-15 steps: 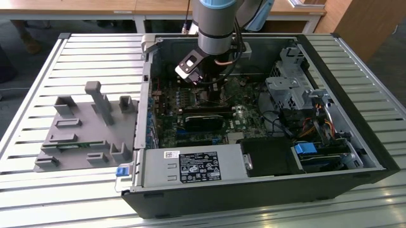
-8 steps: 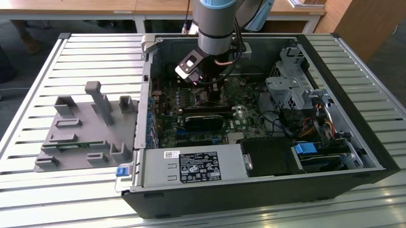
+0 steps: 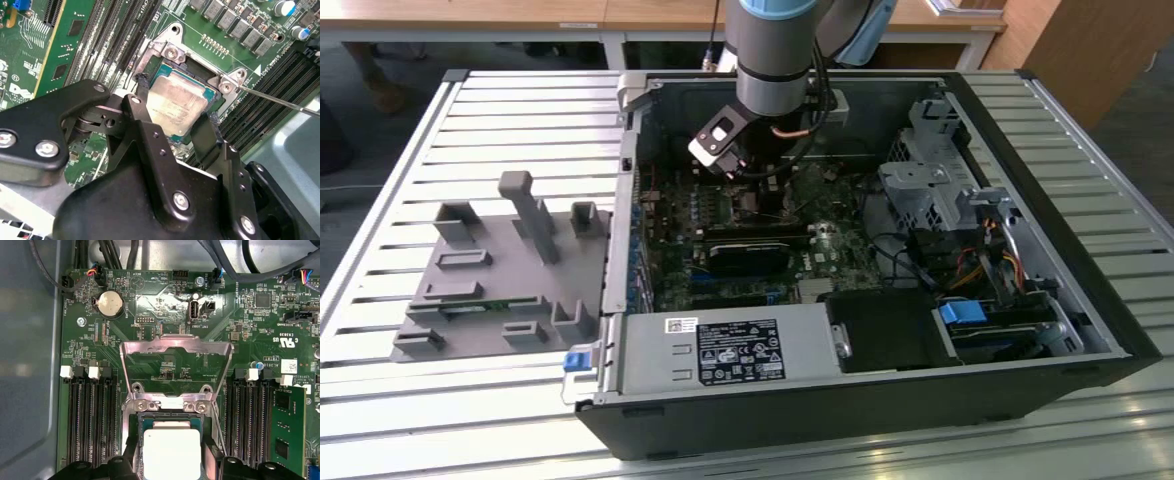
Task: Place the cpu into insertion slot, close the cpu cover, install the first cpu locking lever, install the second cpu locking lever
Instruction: 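Place the cpu into insertion slot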
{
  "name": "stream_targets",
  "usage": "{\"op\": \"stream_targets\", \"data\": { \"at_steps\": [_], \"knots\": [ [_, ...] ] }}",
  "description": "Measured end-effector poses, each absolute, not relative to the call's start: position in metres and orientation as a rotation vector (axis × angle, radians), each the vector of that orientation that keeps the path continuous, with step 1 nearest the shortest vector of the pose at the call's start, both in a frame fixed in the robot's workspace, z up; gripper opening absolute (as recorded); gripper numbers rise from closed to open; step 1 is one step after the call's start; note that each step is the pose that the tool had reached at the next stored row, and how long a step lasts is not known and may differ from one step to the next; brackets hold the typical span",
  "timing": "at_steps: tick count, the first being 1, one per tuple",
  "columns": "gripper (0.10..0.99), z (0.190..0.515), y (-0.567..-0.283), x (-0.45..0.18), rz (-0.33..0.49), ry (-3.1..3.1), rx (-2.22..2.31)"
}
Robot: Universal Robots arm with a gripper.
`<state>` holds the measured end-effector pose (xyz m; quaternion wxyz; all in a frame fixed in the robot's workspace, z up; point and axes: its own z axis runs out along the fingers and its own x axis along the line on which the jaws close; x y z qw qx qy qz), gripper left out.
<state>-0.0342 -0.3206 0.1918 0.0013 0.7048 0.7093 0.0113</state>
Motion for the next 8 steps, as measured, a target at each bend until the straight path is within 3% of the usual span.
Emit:
{"op": "stream_targets", "data": {
  "at_steps": [8],
  "knots": [
    [0.596,0.192,-0.3203,-0.034,0.036,2.227,2.213]
  ]
}}
